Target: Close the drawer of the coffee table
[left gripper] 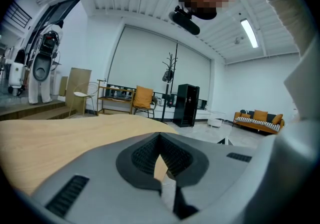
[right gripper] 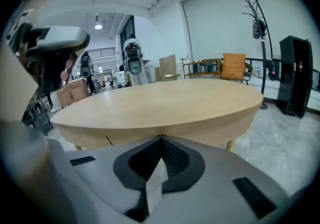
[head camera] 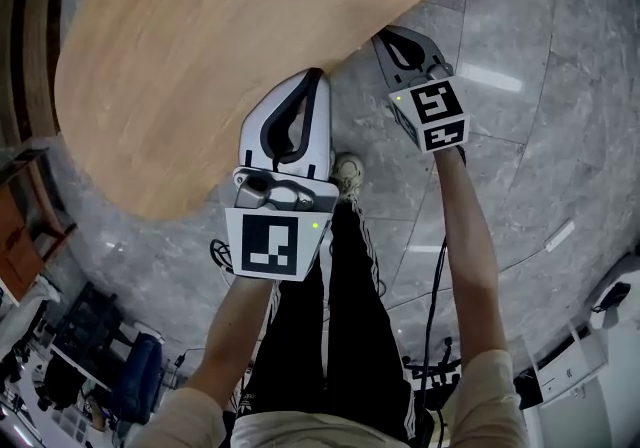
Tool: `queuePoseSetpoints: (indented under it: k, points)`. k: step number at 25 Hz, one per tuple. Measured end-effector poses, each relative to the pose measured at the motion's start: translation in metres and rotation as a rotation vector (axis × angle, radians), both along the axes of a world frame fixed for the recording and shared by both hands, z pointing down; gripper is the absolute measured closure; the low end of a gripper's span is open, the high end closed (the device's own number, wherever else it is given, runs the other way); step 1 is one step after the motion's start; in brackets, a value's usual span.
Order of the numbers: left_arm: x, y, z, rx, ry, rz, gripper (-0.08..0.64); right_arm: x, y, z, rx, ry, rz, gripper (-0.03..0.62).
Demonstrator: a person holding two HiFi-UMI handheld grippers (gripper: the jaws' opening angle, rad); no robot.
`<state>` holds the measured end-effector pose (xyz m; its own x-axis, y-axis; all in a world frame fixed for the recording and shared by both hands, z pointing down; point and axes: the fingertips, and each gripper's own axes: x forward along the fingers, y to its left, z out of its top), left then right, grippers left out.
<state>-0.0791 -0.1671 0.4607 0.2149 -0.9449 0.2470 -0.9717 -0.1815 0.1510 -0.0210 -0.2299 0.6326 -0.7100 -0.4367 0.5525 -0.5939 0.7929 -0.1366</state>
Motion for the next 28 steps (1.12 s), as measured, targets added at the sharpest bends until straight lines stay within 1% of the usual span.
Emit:
queuePoseSetpoints:
  k: [2,3,4,7,10,12,14,16,17,19,20,21,23,25,26,28]
  points:
    - [-0.002,0.0,-0.015,0.017,0.015,-0.013,0.551,0.007,0.003,-0.021,-0.086,-0.031,0.05,0.586]
    - [-0.004,0.0,-0.024,0.025,0.022,-0.018,0.551,0.011,0.002,-0.038,-0.099,-0.052,0.082,0.588]
    - [-0.005,0.0,-0.034,0.034,0.027,-0.021,0.551,0.013,-0.001,-0.06,-0.081,-0.061,0.117,0.588]
    - [-0.007,-0.001,-0.079,0.061,0.016,-0.024,0.551,0.022,-0.001,-0.135,0.01,-0.046,0.232,0.587]
    - [-0.017,0.004,-0.138,0.069,0.013,-0.053,0.551,0.024,0.018,-0.221,0.024,-0.063,0.363,0.586]
    - [-0.023,0.006,-0.179,0.081,0.025,-0.072,0.551,0.021,0.032,-0.282,0.05,-0.068,0.41,0.587]
    - [-0.02,0.007,-0.215,0.09,0.013,-0.064,0.551,0.02,0.044,-0.338,0.081,-0.069,0.424,0.586]
    - [-0.012,0.012,-0.241,0.074,-0.016,-0.039,0.551,0.022,0.055,-0.387,0.115,-0.066,0.424,0.586]
    - [-0.009,0.015,-0.254,0.067,-0.014,-0.026,0.551,0.023,0.059,-0.41,0.14,-0.068,0.426,0.586]
    - [-0.009,0.028,-0.292,0.072,0.031,-0.011,0.551,0.02,0.075,-0.462,0.204,-0.08,0.429,0.587]
    - [-0.013,0.042,-0.318,0.084,0.051,-0.008,0.551,0.014,0.089,-0.491,0.237,-0.085,0.422,0.586]
    - [-0.019,0.06,-0.345,0.099,0.056,-0.002,0.551,0.005,0.106,-0.52,0.266,-0.089,0.413,0.586]
    - [-0.032,0.102,-0.394,0.128,0.029,0.018,0.551,-0.01,0.149,-0.569,0.306,-0.112,0.402,0.587]
    - [-0.039,0.129,-0.42,0.153,-0.007,0.039,0.551,-0.017,0.178,-0.593,0.321,-0.149,0.402,0.586]
    - [-0.041,0.133,-0.421,0.161,-0.019,0.045,0.551,-0.017,0.185,-0.592,0.32,-0.157,0.403,0.586]
    - [-0.038,0.13,-0.405,0.159,-0.029,0.046,0.551,-0.01,0.187,-0.571,0.299,-0.155,0.405,0.586]
